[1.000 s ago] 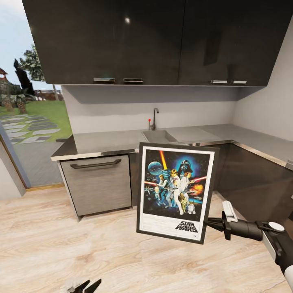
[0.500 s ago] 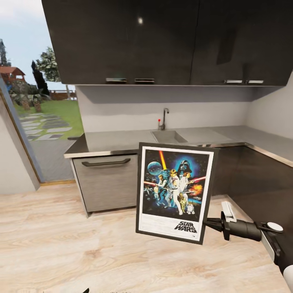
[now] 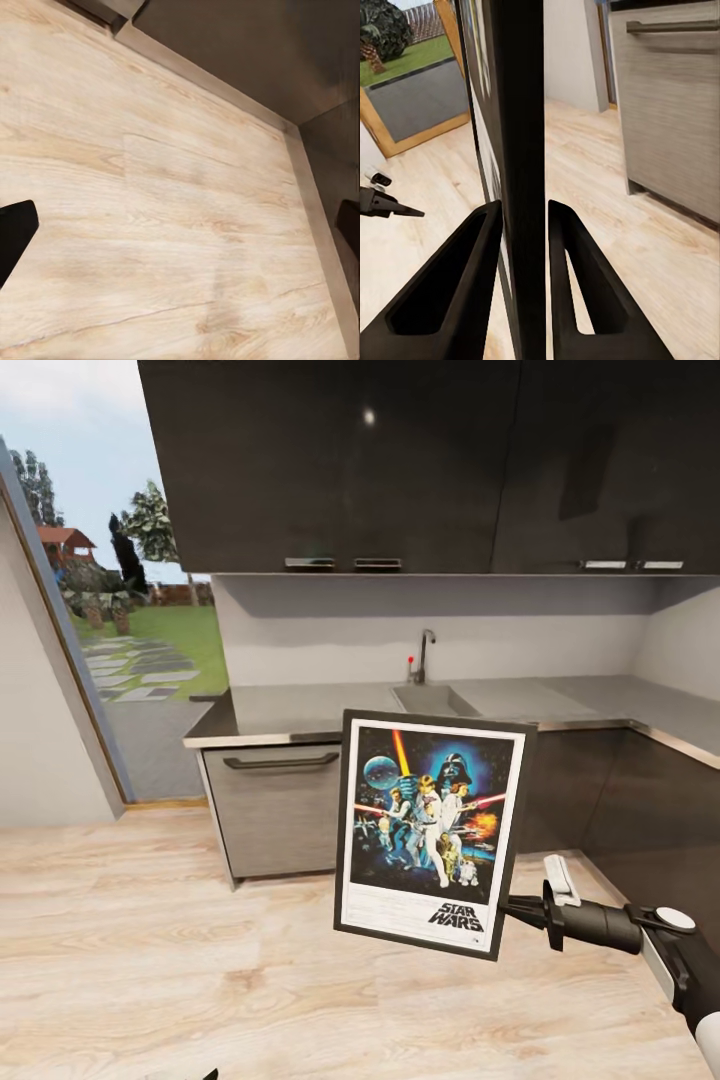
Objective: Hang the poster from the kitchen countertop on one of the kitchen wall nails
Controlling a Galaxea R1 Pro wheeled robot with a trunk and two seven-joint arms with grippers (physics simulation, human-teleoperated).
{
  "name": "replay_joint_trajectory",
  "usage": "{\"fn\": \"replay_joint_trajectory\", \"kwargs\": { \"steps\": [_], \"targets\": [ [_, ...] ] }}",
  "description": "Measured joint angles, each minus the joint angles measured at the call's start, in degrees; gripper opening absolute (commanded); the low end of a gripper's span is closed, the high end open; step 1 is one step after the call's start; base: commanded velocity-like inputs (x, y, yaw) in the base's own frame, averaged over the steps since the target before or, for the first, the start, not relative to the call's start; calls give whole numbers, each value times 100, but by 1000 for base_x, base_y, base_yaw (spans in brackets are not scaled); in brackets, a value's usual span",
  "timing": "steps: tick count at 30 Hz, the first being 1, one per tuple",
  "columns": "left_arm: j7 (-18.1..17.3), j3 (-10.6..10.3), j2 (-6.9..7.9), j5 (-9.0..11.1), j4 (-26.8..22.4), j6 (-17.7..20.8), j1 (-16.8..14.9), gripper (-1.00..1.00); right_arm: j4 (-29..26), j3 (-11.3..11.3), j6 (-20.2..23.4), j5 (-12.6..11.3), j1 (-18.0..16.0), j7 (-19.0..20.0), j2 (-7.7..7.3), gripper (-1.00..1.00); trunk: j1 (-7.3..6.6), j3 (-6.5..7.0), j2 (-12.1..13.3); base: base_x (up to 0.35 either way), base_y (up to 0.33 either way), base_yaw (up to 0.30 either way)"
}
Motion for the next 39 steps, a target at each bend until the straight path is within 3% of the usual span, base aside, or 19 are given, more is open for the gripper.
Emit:
{"fn": "replay_joint_trajectory", "kwargs": {
  "steps": [20, 31, 39],
  "targets": [
    [81, -13, -2, -3, -3, 0, 0, 100, 15, 1, 0, -9, 7, -2, 7, -100, -440, 357, 803, 0, 0, 1],
    [88, 2, -2, -3, -1, 15, 0, 100, 15, -1, 6, -10, 7, -18, 9, -100, -681, 469, 1244, 0, 0, 0],
    [95, 3, -2, -2, 0, 18, 0, 100, 3, -9, 417, -4, 6, -24, 1, -100, -857, 539, 1565, 0, 0, 0]
  ]
}}
